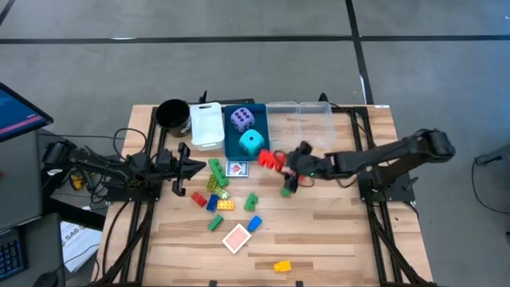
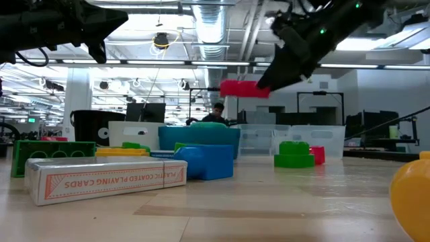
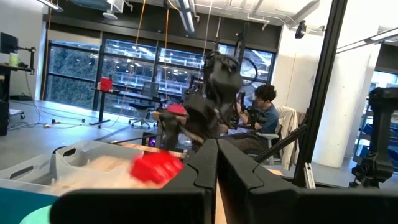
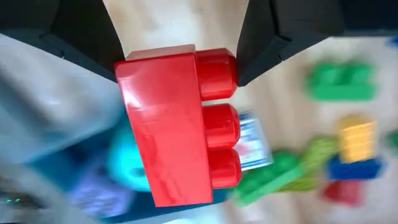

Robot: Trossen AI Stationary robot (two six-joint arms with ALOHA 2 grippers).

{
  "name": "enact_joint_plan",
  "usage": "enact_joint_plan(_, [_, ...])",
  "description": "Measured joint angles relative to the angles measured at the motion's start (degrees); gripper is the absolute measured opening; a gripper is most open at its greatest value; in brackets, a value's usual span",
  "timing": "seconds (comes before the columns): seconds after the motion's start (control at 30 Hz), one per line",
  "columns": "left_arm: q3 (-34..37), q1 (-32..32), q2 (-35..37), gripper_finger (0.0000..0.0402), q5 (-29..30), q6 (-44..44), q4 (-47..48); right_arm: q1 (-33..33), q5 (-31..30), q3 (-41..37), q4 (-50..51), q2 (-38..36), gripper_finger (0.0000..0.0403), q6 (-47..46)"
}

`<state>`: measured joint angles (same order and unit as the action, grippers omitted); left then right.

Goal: Pick & Place Toys
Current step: Put the red 3 stud game piece into the left transparent bin

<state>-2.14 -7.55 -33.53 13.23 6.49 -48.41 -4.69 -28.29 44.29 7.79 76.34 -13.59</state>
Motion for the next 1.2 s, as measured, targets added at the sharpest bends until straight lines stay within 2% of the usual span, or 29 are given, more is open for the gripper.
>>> enact_joint_plan(0.27, [0.0,0.0,0.0,0.0003,1.6,-0.2,0.0,4.9,-10.4,0.0,6.8,-8.2,0.0276,-1.5])
enact_joint_plan(0.57, [0.0,0.0,0.0,0.0003,3.3,-0.2,0.0,17.6,-12.0,0.0,8.3,-7.1,0.0276,-3.8])
enact_joint_plan(0.7, [0.0,0.0,0.0,0.0003,3.3,-0.2,0.0,22.3,-6.0,0.0,4.8,-3.9,0.0276,-3.3])
enact_joint_plan(0.93, [0.0,0.0,0.0,0.0003,3.3,-0.2,0.0,27.9,5.2,0.1,-9.1,5.3,0.0276,4.0])
enact_joint_plan(1.2, [0.0,0.0,0.0,0.0003,3.2,0.0,0.4,34.9,11.2,2.8,-6.8,13.2,0.0276,5.9])
